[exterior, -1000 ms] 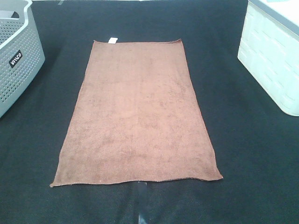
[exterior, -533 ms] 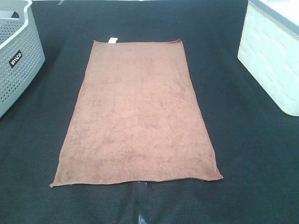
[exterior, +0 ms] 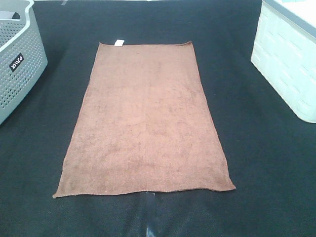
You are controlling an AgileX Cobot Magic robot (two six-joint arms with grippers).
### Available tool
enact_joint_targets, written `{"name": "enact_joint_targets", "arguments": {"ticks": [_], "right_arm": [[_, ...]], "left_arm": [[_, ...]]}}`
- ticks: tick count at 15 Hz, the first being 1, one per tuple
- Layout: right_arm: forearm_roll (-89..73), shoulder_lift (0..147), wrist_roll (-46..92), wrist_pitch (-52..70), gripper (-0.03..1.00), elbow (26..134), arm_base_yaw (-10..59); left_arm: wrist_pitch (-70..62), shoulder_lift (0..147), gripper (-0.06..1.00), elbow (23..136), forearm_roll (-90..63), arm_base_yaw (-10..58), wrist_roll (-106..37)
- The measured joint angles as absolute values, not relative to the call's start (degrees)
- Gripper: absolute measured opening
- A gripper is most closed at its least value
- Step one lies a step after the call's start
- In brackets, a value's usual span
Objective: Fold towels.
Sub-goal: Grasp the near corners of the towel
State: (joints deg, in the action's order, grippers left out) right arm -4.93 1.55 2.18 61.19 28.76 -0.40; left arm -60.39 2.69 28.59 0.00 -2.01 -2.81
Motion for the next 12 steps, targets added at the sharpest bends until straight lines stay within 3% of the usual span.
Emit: {"name": "enact_joint_targets", "arguments": {"ticks": [12], "right_arm": [[-4.9,1.5,2.2,61.2,0.90,28.8,-0.4]], "left_arm": [[-60.4,2.7,0.60,28.6,0.0,-2.0,-2.8]]}}
